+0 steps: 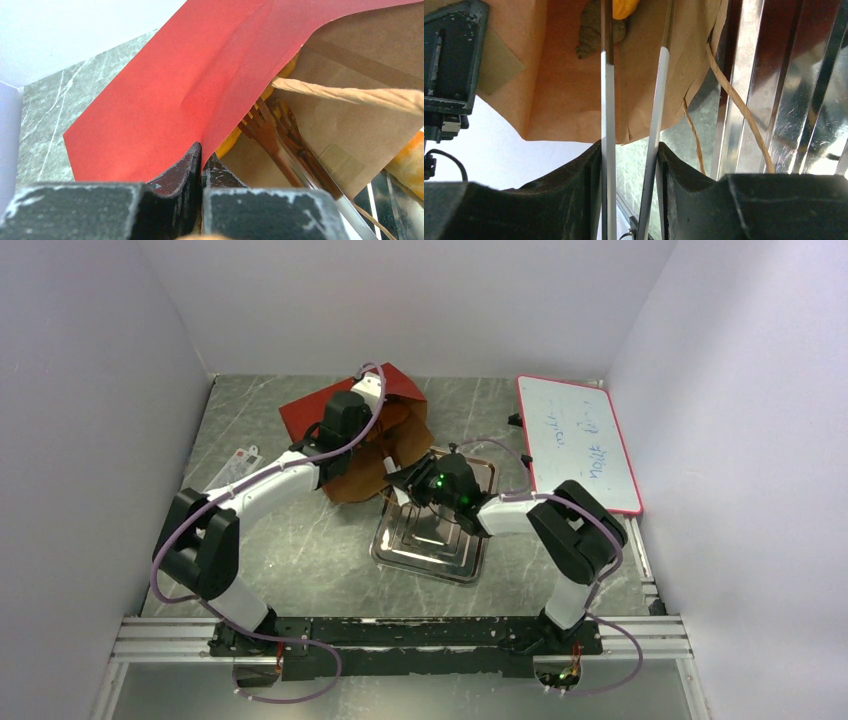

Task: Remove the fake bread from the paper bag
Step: Take out the fake bread from the paper bag.

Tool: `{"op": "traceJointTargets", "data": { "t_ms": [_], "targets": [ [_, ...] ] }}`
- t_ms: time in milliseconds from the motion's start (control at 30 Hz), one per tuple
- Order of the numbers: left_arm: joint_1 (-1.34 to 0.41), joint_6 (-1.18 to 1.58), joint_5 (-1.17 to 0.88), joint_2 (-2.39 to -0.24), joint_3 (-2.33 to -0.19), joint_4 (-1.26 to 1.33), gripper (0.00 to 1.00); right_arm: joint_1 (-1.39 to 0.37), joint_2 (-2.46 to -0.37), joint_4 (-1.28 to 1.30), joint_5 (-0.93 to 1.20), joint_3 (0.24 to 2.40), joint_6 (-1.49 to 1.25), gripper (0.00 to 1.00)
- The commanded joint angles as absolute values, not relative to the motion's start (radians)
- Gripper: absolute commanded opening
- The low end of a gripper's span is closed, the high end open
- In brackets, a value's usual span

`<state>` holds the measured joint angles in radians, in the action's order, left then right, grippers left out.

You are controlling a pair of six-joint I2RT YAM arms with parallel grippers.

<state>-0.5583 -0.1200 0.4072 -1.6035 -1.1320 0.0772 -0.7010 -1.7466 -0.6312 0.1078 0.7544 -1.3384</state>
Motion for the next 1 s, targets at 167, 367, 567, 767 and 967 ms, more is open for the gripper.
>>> {"op": "traceJointTargets", "data": {
  "t_ms": [167, 367, 567, 767, 967],
  "targets": [
    [-0.563, -0.123, 0.387, -1.546, -1.106, 0.117, 0.07, -0.658, -1.862, -0.839, 0.148, 0.808, -1.348, 0.43],
    [-0.563, -0.131, 0.344, -1.543, -1.09, 0.111, 0.07, -0.637, -1.937, -0.906, 0.18, 0.852, -1.347, 0.46],
    [-0.563, -0.121, 0.333, -1.539, -1.083, 0.096, 0.07, -0.622, -1.971, -0.92, 0.189, 0.884, -1.342, 0.46],
    [-0.563, -0.114, 0.358, -1.553, -1.102, 0.073, 0.07, -0.614, -1.97, -0.942, 0.198, 0.868, -1.354, 0.21],
    [-0.561, -0.094, 0.425, -1.606, -1.164, 0.026, 0.07, -0.614, -1.907, -0.912, 0.189, 0.825, -1.328, 0.0]
  ]
}}
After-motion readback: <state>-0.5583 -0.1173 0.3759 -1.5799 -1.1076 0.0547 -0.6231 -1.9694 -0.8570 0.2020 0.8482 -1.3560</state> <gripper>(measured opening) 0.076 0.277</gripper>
